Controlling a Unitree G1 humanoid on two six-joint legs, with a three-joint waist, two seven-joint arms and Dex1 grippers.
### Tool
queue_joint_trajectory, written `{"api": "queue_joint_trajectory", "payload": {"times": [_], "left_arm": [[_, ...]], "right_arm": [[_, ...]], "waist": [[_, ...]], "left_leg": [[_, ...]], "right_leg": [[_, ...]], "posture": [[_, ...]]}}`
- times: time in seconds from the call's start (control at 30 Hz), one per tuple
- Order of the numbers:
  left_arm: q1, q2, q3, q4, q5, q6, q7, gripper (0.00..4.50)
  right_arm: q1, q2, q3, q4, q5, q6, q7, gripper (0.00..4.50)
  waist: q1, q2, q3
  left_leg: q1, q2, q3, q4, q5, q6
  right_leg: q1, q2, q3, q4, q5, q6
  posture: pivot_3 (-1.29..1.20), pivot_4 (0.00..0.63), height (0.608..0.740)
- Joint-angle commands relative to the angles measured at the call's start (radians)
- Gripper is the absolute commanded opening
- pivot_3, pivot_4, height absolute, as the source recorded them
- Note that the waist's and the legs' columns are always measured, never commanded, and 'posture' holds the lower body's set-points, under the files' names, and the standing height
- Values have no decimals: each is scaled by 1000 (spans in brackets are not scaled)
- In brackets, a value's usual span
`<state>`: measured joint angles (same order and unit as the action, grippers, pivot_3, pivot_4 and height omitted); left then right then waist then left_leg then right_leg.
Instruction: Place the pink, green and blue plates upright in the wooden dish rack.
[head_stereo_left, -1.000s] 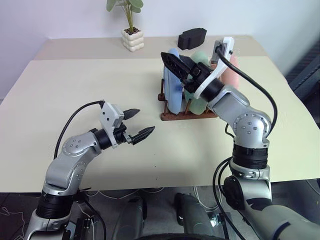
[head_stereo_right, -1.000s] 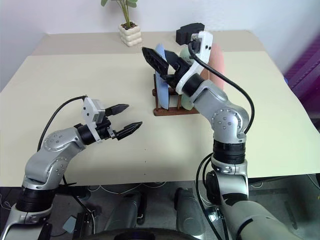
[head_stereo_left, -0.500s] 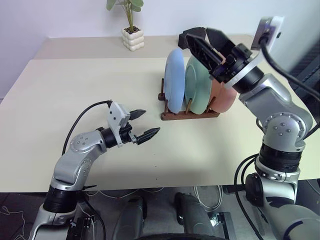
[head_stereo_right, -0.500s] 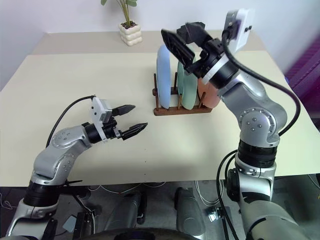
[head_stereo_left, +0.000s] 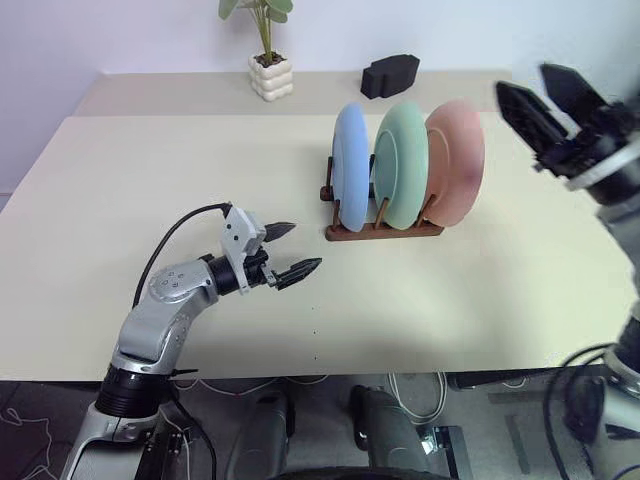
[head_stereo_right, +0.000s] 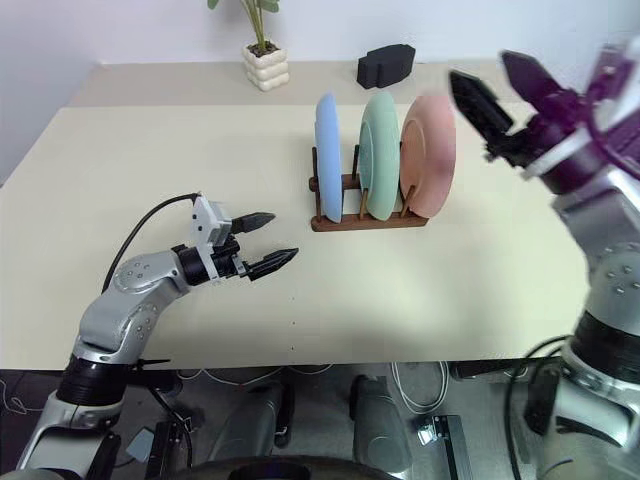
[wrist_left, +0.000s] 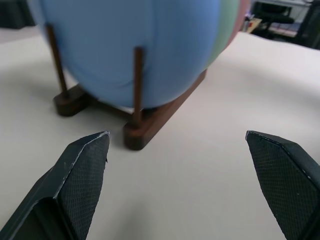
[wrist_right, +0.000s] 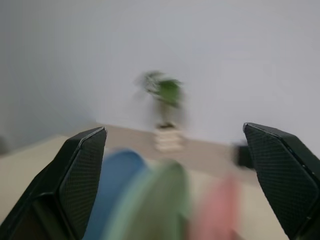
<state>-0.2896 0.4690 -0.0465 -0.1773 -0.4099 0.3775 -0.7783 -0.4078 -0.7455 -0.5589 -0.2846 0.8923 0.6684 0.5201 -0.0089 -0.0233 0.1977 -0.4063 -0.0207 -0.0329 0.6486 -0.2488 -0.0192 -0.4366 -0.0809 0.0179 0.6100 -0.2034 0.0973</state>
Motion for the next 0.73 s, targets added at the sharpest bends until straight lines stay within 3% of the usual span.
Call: {"api": "queue_joint_trajectory", "payload": {"times": [0.03,0.23,0.37,0.73], "left_arm": [[16,33,62,39,32,-52,13,4500],[74,68,123,106,63,-112,30,4500],[117,72,135,75,61,-119,36,4500],[148,62,132,52,64,-125,61,4500]], "right_arm": [[157,-53,-54,51,-78,-71,143,4461],[382,-68,50,199,-292,-264,309,4461],[371,-41,131,270,-379,-347,318,4461],[289,12,203,381,-424,-424,333,4461]], "waist": [[-2,0,0],[-8,3,-1],[-5,3,-1],[-2,3,-1]], "left_leg": [[0,0,0,0,0,0],[3,0,2,0,0,0],[4,1,2,0,0,0],[3,1,2,1,0,0]], "right_leg": [[0,0,0,0,0,0],[0,0,1,1,0,0],[1,0,1,1,0,0],[2,-1,1,1,0,0]], "posture": [[0,150,736],[0,150,736],[0,150,736],[0,150,736]]}}
